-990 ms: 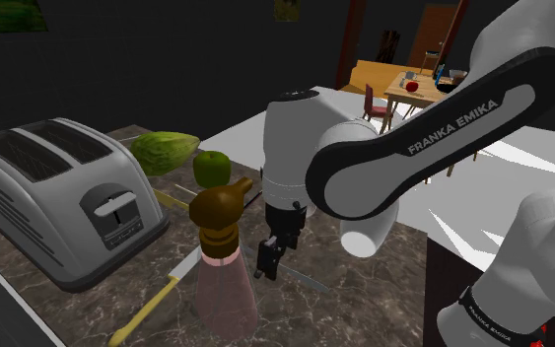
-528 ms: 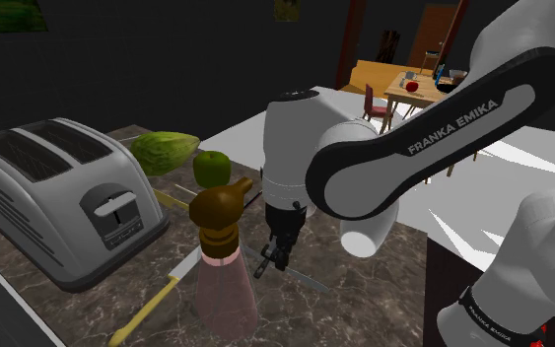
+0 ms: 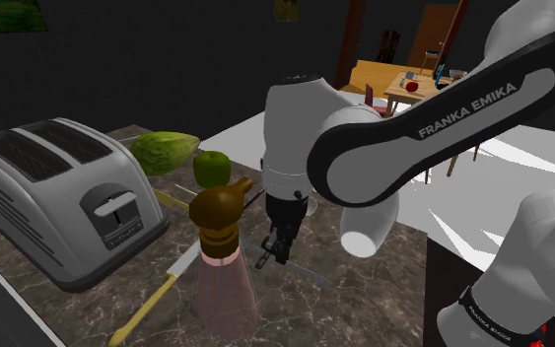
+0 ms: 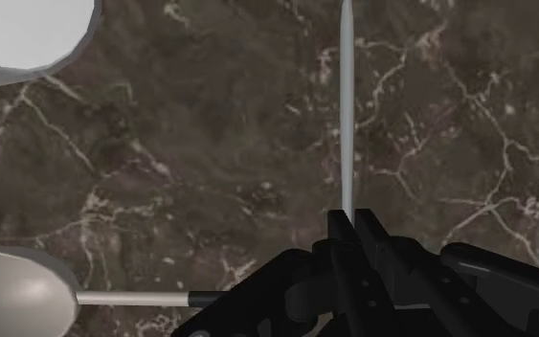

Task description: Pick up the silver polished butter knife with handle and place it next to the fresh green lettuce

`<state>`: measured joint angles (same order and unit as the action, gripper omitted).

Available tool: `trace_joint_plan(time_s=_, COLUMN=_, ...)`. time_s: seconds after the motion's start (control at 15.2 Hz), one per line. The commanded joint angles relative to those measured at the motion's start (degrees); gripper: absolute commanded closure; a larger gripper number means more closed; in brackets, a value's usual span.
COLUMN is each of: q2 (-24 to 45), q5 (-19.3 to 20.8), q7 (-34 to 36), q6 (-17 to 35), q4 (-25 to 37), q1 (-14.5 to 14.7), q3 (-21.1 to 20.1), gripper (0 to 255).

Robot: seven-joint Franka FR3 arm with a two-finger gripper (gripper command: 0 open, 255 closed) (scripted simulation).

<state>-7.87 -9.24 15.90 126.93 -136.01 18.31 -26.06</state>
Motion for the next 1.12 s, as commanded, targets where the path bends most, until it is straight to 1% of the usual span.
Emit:
trace_joint_plan(time_s=0.0, q2=-0.9, q5=-0.3, q7=-0.2, q6=-1.6, q4=0.7, q1=0.0, q3=0.2, gripper=255)
trace_joint_plan(time_s=1.06, q2=-6.4, q5=-1.2, q7=-0.8, q6=-14.6, q4=8.5, q1=-0.1, q3=1.7, gripper=255)
